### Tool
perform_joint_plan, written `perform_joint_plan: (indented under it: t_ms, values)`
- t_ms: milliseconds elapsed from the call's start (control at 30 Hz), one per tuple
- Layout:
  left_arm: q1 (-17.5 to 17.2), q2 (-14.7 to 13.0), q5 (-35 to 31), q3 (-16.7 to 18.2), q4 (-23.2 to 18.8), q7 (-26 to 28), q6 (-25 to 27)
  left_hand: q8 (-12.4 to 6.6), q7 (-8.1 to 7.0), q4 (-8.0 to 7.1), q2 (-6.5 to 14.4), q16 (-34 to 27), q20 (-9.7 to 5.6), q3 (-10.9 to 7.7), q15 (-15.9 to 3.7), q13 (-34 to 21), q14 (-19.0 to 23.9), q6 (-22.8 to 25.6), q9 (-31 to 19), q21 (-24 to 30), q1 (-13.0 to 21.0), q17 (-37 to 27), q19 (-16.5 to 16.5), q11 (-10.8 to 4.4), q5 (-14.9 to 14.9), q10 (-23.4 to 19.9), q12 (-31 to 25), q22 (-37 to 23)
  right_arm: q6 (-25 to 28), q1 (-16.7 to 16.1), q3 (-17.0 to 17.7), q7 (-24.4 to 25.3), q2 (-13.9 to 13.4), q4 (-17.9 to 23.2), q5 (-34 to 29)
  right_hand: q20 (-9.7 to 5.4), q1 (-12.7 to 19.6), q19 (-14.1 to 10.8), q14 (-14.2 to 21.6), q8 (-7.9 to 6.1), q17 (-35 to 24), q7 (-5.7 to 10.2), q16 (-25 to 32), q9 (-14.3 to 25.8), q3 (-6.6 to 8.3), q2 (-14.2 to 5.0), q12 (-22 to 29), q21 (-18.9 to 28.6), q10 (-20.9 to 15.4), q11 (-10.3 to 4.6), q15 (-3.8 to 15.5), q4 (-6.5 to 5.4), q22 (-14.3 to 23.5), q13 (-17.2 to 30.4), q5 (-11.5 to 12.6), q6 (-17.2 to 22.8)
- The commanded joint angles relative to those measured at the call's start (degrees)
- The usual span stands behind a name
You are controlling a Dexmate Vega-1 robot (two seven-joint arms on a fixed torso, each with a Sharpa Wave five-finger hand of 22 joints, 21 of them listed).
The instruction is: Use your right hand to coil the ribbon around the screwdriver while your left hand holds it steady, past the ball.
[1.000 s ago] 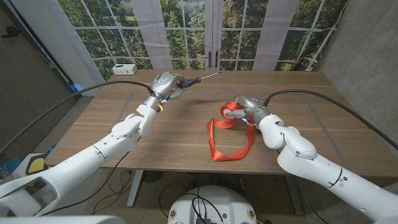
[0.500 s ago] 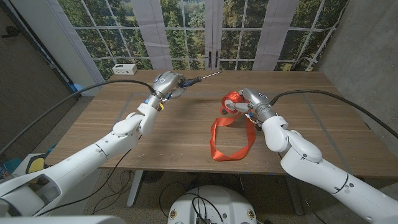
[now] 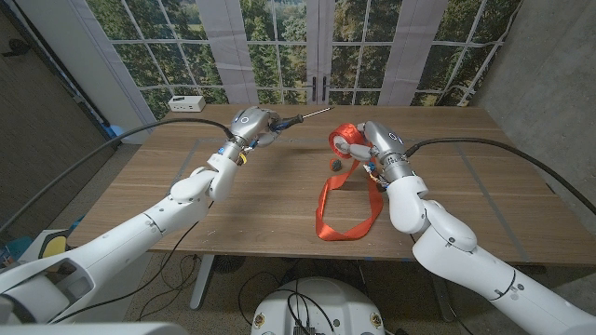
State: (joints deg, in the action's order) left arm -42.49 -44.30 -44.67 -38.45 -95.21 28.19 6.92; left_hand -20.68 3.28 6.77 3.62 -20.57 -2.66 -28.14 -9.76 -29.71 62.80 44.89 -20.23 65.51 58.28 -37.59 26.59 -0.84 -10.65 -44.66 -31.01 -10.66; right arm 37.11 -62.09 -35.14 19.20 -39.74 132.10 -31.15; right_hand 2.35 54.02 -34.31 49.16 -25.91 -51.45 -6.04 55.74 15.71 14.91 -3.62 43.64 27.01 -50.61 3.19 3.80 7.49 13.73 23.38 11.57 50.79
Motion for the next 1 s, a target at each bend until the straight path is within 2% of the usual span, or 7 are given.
perform_joint_plan:
  t_ms: [33,233,333,700,1000]
  values:
    - [0.25,-0.39,-0.35,-0.29,-0.5,-1.2,0.1,-5.42,-5.49,0.35,5.66,0.09,-0.31,-1.61,-3.48,-9.28,1.33,7.12,-3.72,0.42,5.09,-0.17,-0.17,-9.78,-2.57,-10.33,-0.04,-0.05,1.77,2.5,-2.96,2.84,4.02,0.11,-3.22,-0.11,7.41,-0.85,3.05,-11.47,-0.07,2.01,0.61,7.61,0.12,-6.26,4.46,0.61,-4.84,-2.82,5.98,0.26,0.11,6.06,-0.1,9.95]
    - [0.23,-0.41,-0.27,-0.2,-0.53,-1.19,-0.09,-5.41,-5.57,0.45,5.66,0.17,-0.25,-1.7,-3.5,-9.38,1.46,7.31,-3.65,0.62,5.15,-0.36,-0.16,-9.67,-2.51,-10.62,-0.09,-0.04,-2.04,4.05,-4.02,5.97,5.61,-1.88,-4.72,-0.19,7.65,-0.99,3.18,-11.53,0.01,1.9,1.07,7.65,0.06,-6.11,4.59,1.04,-5.18,-2.89,5.95,0.38,0.16,6.02,-0.26,10.13]
    - [0.28,-0.53,-0.22,-0.22,-0.62,-1.54,-0.33,-5.39,-5.41,0.52,5.67,0.17,-0.25,-1.75,-3.51,-9.28,1.64,7.45,-3.58,0.76,5.21,-0.47,-0.09,-9.54,-2.45,-10.74,0.0,-0.04,-2.13,5.47,-4.91,3.09,5.14,-1.63,-5.23,-0.22,7.72,-0.91,3.06,-11.51,0.08,1.92,1.2,7.57,0.03,-6.11,4.6,1.18,-5.37,-2.66,5.95,0.37,0.18,5.89,-0.32,10.25]
    - [1.35,-0.71,-0.25,-0.45,-1.35,-3.93,-1.41,-5.32,-5.0,0.93,5.6,0.09,-0.27,-1.97,-3.52,-9.23,2.29,7.98,-3.34,1.31,5.54,-0.95,0.16,-9.23,-2.14,-11.31,0.08,-0.04,-4.4,6.89,-5.84,2.78,6.96,-2.43,-6.96,-0.31,8.03,-0.94,3.32,-11.52,0.43,2.0,1.86,7.66,-0.04,-6.08,4.74,1.88,-5.66,-2.83,6.16,0.42,0.24,5.83,-0.42,10.28]
    - [2.81,-0.67,-0.24,-0.94,-1.75,-7.18,-3.04,-5.08,-4.91,1.05,5.58,0.21,-0.16,-2.09,-3.46,-9.17,2.39,8.02,-3.14,1.61,5.59,-1.19,0.14,-8.94,-1.85,-11.47,0.24,-0.02,-4.57,8.65,-7.46,4.47,10.33,-4.32,-10.32,-0.31,8.21,-0.89,3.35,-11.5,0.41,1.89,2.46,7.68,-0.07,-6.05,4.88,2.45,-5.92,-2.57,6.15,0.4,0.25,5.76,-0.49,10.39]
